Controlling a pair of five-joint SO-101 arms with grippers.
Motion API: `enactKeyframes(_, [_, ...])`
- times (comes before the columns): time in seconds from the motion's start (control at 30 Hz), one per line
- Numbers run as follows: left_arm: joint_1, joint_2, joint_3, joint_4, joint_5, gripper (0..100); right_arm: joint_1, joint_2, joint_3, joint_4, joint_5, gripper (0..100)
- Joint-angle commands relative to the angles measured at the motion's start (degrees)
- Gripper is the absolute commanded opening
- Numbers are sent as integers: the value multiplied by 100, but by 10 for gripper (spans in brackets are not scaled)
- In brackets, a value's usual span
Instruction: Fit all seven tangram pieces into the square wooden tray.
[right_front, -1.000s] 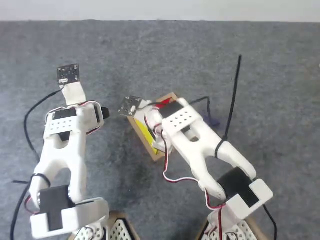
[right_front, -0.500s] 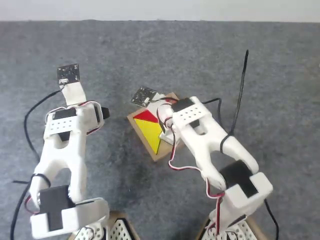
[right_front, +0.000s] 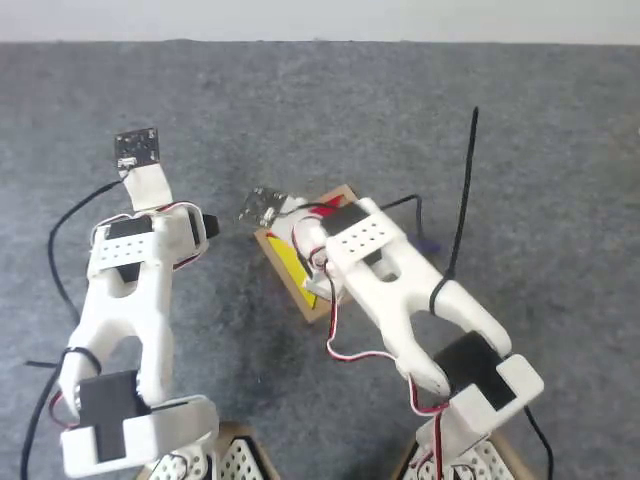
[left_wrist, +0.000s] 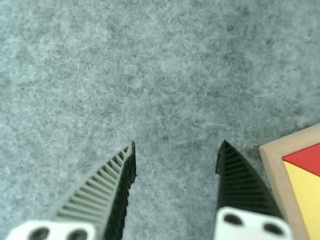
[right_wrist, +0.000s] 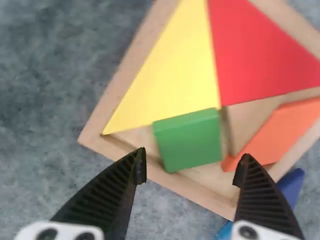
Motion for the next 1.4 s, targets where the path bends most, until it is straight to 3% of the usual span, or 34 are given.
enactKeyframes(0.0, [26,-88,-57,-70,-53,249,-40,-215,-35,-136,9,285])
enactKeyframes(0.33, [26,-88,-48,-70,-53,249,541,470,-202,-330,53,285])
enactKeyframes(0.73, [26,-79,-66,-70,-53,249,409,4,-281,-330,26,285])
enactKeyframes(1.0, [26,-88,-48,-70,-53,249,708,514,-387,-980,53,285])
enactKeyframes(1.2, [26,-88,-48,-70,-53,249,848,1156,-1178,-708,44,285])
enactKeyframes(1.37, [26,-62,-66,-70,-53,249,743,804,-1099,-690,-18,285])
